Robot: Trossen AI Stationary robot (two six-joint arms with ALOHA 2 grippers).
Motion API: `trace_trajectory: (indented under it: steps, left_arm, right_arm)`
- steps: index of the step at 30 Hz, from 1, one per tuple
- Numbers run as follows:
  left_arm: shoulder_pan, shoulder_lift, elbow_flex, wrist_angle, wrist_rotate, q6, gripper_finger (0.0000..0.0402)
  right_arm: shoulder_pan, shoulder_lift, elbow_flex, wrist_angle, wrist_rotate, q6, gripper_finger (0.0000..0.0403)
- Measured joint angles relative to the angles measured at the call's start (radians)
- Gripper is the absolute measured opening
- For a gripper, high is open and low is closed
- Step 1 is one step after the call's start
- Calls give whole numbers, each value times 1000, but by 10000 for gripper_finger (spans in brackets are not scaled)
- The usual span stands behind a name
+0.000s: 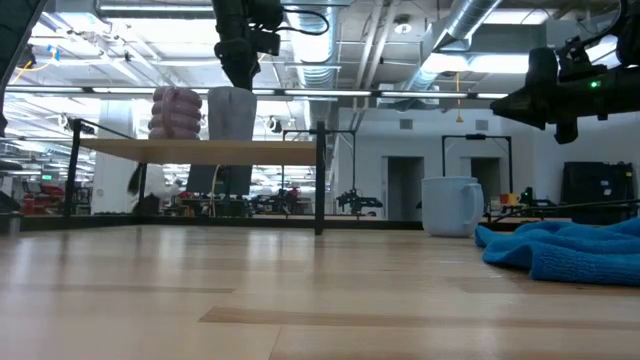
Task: Stack small to large cups/mugs on shelf
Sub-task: Put the violet cup on the shelf, then put the blue cup on the shelf
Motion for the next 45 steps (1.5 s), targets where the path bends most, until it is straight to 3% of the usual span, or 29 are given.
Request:
trace_trajectory:
  steps: [15, 28, 39, 42, 45]
  left_arm:
    - [8, 0, 0, -6, 3, -1, 95]
    - [8, 0, 3, -16, 4, -27, 179]
    - [20, -4, 182, -101, 11, -78, 181]
    - [41, -24, 241, -110, 80, -117, 181]
    - [77, -84, 255, -54, 249, -137, 181]
  right_arm:
    - [0, 0, 0, 0, 0, 0, 93]
    - [0, 0, 0, -1, 0, 0, 93]
    - [0, 0, 0, -2, 0, 0, 93]
    - [0, 0, 0, -2, 0, 0, 93]
    - [0, 0, 0, -4, 0, -1, 93]
